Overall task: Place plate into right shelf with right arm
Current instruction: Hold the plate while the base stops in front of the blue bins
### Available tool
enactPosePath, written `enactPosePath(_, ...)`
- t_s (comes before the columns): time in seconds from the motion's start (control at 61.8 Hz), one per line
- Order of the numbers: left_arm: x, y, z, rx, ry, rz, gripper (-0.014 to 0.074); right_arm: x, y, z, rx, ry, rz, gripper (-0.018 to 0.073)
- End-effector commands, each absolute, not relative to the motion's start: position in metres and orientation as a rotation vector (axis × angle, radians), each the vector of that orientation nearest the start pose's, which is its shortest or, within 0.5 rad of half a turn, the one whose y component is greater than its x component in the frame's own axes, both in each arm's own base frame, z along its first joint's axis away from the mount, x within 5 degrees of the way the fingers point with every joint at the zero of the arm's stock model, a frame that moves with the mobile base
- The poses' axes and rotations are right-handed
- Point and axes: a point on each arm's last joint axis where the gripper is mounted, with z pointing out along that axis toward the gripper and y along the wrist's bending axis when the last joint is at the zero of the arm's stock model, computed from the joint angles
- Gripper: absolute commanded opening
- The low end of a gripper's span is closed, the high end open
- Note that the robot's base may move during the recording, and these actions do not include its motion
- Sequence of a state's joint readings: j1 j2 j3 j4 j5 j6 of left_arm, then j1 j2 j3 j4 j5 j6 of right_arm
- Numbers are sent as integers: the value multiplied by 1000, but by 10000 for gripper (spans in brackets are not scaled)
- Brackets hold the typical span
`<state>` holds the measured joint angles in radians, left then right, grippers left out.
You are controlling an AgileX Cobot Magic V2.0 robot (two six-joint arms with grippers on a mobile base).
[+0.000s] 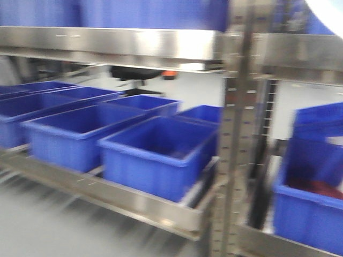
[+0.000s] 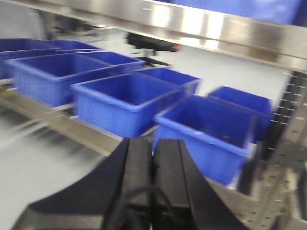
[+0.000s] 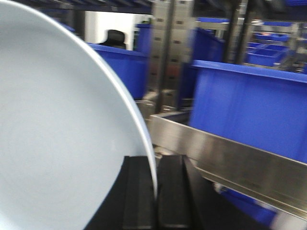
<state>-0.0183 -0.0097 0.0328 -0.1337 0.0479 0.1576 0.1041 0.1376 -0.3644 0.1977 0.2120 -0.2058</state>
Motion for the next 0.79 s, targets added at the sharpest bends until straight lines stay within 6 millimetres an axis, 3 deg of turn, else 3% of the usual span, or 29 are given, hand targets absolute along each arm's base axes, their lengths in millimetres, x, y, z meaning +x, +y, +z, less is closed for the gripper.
enactPosePath(0.0,56,-1,203,16,1465,-5,-128,44,7,324,-88,1352,95,55)
enactPosePath(0.777,56,-1,203,16,1465,-5,-128,44,7,324,-88,1352,95,55)
